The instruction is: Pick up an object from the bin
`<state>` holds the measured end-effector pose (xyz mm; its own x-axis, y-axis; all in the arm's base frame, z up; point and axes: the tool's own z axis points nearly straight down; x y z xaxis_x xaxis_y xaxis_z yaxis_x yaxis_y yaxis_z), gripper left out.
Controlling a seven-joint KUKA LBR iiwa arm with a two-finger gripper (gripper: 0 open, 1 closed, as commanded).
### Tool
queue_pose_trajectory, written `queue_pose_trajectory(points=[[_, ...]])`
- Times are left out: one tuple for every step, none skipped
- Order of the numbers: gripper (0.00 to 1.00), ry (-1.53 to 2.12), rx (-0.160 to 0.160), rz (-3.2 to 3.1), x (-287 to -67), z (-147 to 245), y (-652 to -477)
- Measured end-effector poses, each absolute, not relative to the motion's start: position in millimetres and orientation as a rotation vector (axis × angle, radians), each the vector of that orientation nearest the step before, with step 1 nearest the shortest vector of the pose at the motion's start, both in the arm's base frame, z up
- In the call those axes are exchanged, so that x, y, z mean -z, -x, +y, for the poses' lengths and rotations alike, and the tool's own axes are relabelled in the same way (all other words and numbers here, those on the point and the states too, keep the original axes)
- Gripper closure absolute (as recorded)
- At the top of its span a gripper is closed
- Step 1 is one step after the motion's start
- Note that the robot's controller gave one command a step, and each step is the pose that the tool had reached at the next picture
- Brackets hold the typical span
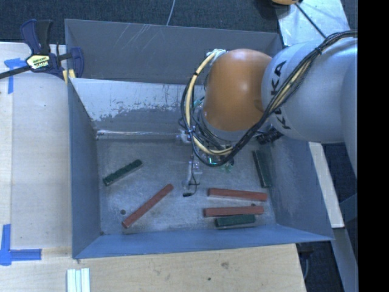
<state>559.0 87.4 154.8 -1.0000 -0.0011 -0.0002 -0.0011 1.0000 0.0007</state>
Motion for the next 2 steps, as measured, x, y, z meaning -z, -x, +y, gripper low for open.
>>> queue_pose_trajectory(points=[[0.0,-0.001,-0.002,3.138,-156.0,87.3,-560.0],[0.0,0.1,0.0,3.131,-112.6,107.3,-559.7]])
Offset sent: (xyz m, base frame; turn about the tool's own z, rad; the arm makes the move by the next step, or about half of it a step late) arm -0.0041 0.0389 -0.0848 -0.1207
